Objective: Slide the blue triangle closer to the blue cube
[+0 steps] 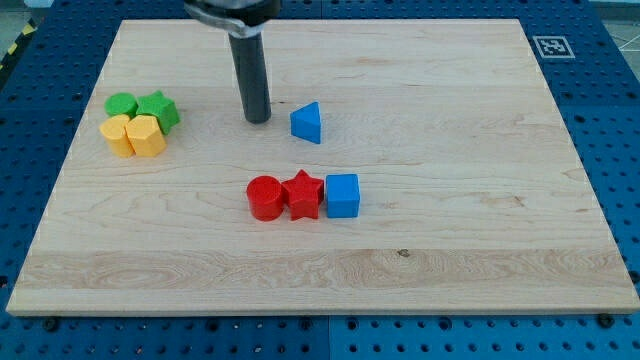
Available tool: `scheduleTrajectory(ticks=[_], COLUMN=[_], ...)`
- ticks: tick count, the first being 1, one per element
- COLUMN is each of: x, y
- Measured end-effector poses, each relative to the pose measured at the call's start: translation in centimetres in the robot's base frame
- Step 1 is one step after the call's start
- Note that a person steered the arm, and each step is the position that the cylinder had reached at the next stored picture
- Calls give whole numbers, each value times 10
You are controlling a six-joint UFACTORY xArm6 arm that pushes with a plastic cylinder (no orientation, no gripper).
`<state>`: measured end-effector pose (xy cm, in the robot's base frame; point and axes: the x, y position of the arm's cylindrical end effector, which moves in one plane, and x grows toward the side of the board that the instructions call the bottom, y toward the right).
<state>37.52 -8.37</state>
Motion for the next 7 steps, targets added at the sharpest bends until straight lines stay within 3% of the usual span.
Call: scheduleTrajectory(ticks=[3,7], x=[-11,42], y=[29,74])
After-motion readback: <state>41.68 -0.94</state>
